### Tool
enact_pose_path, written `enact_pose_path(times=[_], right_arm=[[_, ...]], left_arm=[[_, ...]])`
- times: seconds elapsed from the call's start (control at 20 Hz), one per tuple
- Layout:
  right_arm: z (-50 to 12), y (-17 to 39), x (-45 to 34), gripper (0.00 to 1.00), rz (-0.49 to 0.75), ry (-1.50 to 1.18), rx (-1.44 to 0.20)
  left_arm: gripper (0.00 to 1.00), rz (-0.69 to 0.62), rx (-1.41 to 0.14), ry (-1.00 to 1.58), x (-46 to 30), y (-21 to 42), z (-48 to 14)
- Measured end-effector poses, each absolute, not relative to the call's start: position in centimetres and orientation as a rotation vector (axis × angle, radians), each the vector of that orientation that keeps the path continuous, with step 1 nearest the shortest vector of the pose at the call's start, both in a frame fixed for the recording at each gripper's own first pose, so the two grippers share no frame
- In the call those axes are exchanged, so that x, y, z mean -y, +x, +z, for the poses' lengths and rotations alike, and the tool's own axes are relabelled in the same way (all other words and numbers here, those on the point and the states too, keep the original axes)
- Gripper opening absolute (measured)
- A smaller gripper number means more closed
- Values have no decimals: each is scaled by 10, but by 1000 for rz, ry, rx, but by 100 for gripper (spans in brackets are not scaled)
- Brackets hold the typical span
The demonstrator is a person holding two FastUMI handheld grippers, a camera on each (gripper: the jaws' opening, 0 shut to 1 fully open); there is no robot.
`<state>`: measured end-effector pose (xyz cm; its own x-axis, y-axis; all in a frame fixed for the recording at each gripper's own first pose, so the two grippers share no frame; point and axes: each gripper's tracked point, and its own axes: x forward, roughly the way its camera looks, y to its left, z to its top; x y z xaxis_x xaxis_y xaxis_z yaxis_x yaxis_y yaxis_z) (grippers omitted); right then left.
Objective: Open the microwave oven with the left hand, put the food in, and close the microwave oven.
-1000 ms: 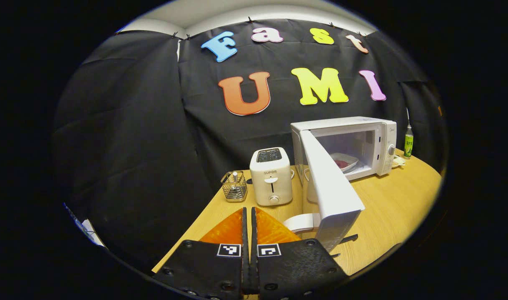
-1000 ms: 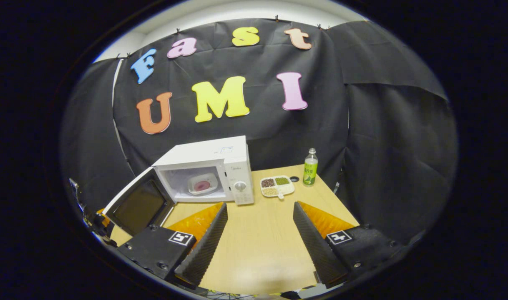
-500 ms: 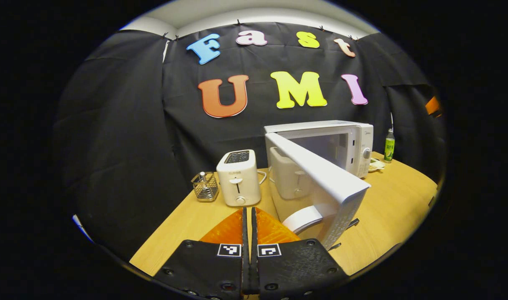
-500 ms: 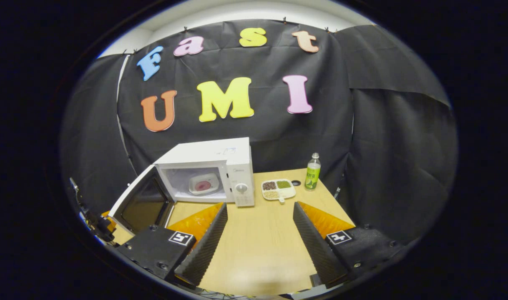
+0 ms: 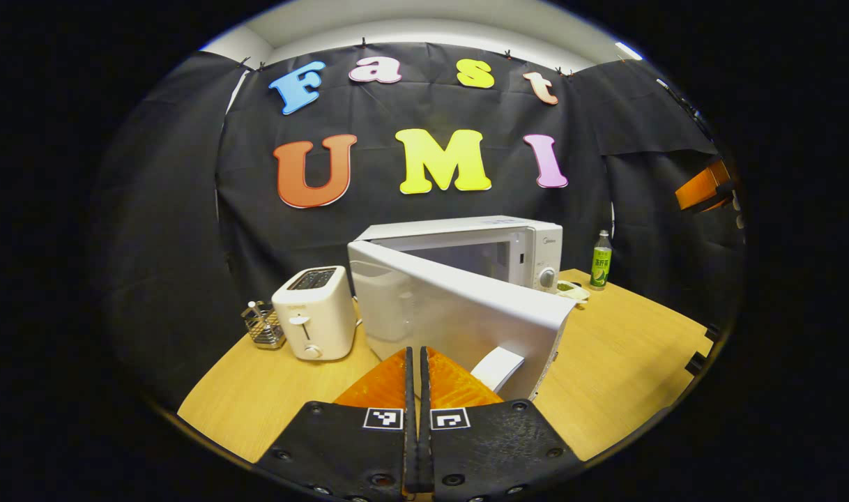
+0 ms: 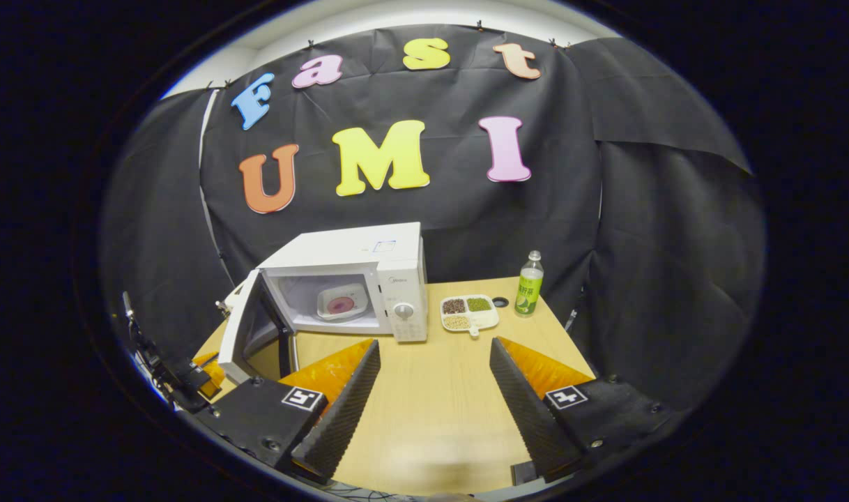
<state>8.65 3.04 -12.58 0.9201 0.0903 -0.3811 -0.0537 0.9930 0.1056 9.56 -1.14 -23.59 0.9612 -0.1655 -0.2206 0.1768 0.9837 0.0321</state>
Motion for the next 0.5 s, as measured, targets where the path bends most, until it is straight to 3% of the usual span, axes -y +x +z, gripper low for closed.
enact_pose_path(times=[0.05,0.1,0.15,0.2,0.25,0.3,0.35,0.4,0.5], right_arm=[[-125,90,-29,100,83,93,-400],[-125,93,-26,92,91,91,-403],[-125,98,-23,100,100,85,-404],[-126,103,-19,92,105,72,-402],[-125,109,-13,100,107,60,-404],[-124,113,-10,92,111,59,-404],[-122,119,-5,92,110,61,-401],[-121,124,1,100,108,62,-398],[-120,132,9,100,106,66,-397]], left_arm=[[0,-186,-215,58,24,100,-234],[0,-199,-212,63,37,105,-233],[0,-212,-209,64,48,112,-232],[0,-228,-203,65,61,119,-231],[0,-242,-205,68,73,125,-232],[0,-250,-204,72,80,132,-232],[0,-258,-201,72,89,138,-231],[0,-266,-198,70,99,146,-230],[0,-281,-194,71,113,160,-229]])
